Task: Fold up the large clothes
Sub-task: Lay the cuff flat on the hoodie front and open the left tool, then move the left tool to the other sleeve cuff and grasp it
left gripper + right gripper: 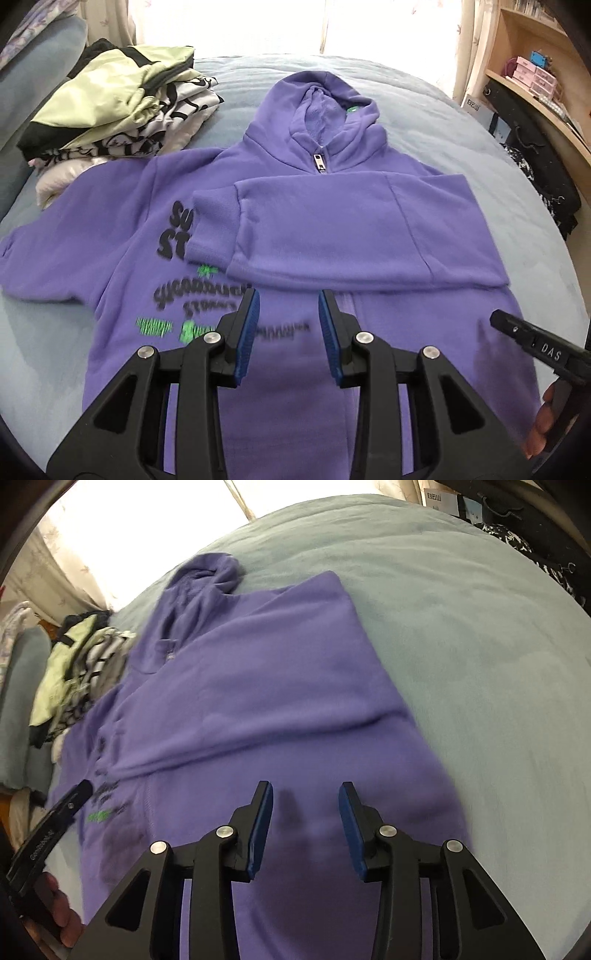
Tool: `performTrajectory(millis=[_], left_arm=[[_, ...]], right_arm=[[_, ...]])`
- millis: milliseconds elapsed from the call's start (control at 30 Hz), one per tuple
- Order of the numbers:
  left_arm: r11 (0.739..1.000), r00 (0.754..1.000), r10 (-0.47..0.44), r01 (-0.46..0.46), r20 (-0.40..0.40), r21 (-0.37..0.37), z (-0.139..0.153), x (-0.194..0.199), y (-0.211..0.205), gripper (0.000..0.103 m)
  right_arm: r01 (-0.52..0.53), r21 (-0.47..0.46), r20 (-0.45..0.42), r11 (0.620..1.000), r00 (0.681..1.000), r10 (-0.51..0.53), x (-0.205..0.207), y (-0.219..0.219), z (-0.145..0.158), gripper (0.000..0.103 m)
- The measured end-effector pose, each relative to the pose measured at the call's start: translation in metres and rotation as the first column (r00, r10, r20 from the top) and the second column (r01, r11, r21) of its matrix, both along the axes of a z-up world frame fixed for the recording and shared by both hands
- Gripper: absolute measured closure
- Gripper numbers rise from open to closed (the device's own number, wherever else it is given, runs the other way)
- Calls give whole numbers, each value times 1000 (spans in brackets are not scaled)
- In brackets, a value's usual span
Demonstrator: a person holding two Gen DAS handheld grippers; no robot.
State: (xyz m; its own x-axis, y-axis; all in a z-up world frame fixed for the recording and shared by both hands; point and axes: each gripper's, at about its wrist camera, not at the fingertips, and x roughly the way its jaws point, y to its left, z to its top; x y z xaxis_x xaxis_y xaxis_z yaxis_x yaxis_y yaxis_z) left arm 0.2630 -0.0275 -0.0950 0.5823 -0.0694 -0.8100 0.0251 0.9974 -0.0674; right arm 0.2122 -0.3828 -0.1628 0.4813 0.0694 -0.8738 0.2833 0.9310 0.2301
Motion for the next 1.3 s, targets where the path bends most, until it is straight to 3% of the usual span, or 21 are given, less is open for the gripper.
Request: performTrajectory(millis=[167, 400, 533, 767, 967, 1100, 1200, 1300], left_arm=[[1000, 1000, -10, 10, 16, 6, 17, -46, 0, 73], [1000, 998, 4, -5, 57, 3, 40, -90, 21, 66], [999, 995, 33, -33, 97, -2, 55, -108, 48, 59], [994, 985, 112, -110, 134, -24, 68, -124, 110, 58], [977, 971, 206, -197, 126, -76, 56, -130, 178, 53], [956, 961, 270, -259, 66, -139, 35, -124, 229, 52], [937, 946, 318, -305, 55, -170, 22, -120, 267, 52], [903, 930, 366, -349, 23, -252, 6, -113, 314, 52]], right_arm=[[-16, 37, 44, 999, 999, 14, -46, 26, 25, 62], [-66, -19, 96, 998, 993, 67, -83, 79, 65, 61], [-110, -74, 135, 991, 984, 119, -97, 124, 90, 60], [-200, -173, 177, 964, 957, 230, -95, 212, 114, 58], [-277, -231, 183, 933, 929, 321, -84, 292, 112, 54], [-336, -247, 158, 909, 911, 380, -69, 341, 97, 54], [-374, -267, 141, 888, 896, 420, -53, 368, 83, 54], [-404, -282, 118, 870, 885, 450, -33, 398, 65, 54]])
